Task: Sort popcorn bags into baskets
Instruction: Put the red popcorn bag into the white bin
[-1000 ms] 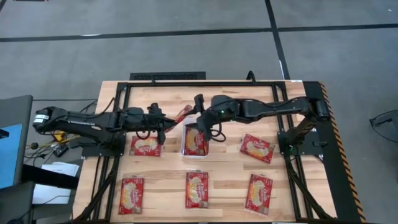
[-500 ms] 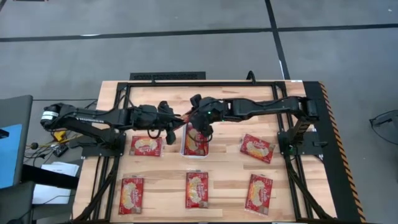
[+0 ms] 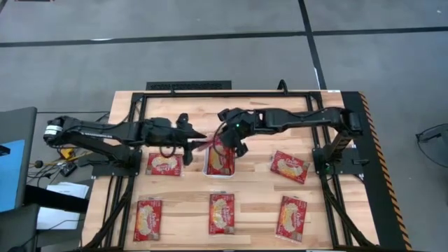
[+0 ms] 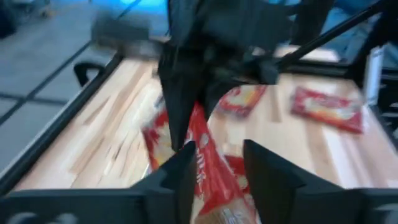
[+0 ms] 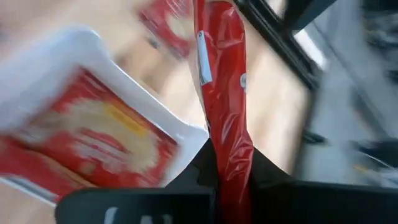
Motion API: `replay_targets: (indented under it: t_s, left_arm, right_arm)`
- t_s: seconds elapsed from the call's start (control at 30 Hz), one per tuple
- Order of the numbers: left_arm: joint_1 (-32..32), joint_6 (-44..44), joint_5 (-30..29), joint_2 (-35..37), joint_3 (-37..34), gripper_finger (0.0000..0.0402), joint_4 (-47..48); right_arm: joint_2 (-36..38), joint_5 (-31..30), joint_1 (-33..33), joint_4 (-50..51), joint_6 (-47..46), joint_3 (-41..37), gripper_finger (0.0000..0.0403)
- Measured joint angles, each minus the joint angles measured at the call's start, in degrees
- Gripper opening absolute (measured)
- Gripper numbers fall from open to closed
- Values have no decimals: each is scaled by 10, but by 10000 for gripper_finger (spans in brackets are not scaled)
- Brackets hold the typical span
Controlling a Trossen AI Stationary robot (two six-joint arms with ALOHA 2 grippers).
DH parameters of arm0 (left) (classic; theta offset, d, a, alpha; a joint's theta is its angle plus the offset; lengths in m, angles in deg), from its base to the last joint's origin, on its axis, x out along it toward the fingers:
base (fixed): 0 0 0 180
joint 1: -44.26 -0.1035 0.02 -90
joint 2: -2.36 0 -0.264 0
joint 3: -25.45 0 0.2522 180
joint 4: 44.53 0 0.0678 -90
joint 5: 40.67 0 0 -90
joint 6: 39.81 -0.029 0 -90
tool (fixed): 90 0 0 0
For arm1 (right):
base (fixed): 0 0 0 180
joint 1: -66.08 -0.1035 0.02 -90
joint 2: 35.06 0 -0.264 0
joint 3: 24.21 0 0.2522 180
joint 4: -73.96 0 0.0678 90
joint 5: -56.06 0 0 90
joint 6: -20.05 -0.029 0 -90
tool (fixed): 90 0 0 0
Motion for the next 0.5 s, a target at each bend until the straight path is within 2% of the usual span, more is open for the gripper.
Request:
replay_targets:
  t_s: [0.17, 0.4, 0.5]
  left_arm:
    - [25, -24, -1, 42, 1, 183, 8]
    - [46, 20, -32, 27, -45, 269, 38]
    - [54, 25, -88, 21, -54, 289, 31]
  right_arm:
    - [13, 99, 41, 13, -57, 0, 29]
    - [27, 207, 65, 21, -85, -1, 29]
    - [29, 229, 62, 11, -87, 0, 29]
